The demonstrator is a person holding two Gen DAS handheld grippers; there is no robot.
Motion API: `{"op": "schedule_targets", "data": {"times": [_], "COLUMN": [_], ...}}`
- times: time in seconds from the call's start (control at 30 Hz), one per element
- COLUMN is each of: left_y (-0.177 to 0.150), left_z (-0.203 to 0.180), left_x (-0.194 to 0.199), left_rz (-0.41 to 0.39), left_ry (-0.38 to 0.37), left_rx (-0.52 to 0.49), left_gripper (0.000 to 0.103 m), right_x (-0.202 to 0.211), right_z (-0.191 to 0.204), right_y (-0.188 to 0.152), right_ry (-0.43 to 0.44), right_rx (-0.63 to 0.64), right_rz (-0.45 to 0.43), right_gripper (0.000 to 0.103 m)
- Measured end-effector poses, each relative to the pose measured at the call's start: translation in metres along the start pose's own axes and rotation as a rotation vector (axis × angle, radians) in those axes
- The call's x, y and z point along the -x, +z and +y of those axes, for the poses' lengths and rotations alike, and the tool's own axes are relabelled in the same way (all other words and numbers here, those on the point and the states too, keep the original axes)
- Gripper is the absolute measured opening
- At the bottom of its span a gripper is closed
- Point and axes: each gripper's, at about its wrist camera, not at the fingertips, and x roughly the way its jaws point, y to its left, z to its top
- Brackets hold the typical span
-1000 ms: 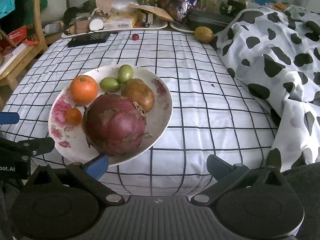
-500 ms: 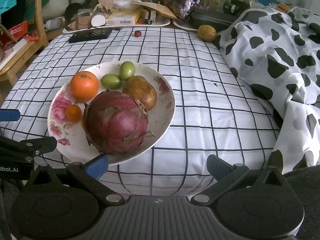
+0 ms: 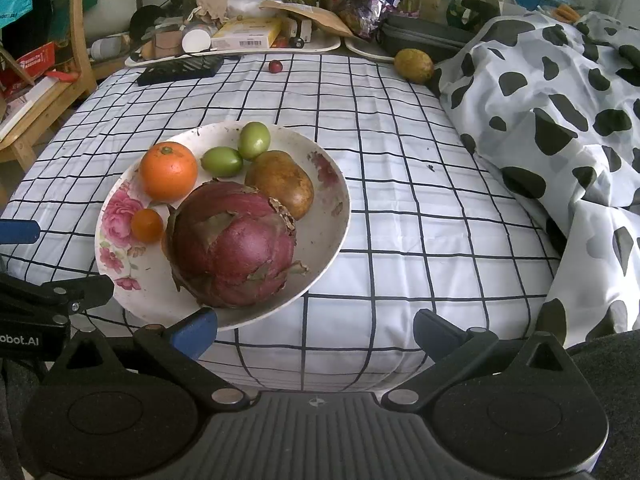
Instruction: Organize fruits
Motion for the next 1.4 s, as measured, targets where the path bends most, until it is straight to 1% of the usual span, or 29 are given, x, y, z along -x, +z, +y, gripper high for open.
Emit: {"op": "schedule_targets", "data": {"times": [0.5,0.8,0.93,1.4], "left_y": [0.0,0.001,0.001,0.002], "left_z": [0.0,0.001,0.001,0.011], "left_x": [-0.001,0.0,0.001,0.006], "left_rz": [0.009,0.006,0.004,-0.019], "left_ry": [0.003,0.001,0.003,-0.007], "left_rx": [0.0,0.011,0.013,0.105], "left_gripper": [0.103,0.103,0.103,0.103], "right_x": [0.0,0.004,0.004,0.007], "right_z": [0.001,-0.007,-0.008,-0.01], "right_y": [0.001,0.003,0.003,0.004], "right_ry": [0.001,0.003,0.005,0.012], "right_rx": [-0.001,-0.053,-0.056,-0.075], "right_rz": [-0.004,-0.028,-0.033,-0.05], "right_gripper": [0.103,0.103,0.103,0.103]}}
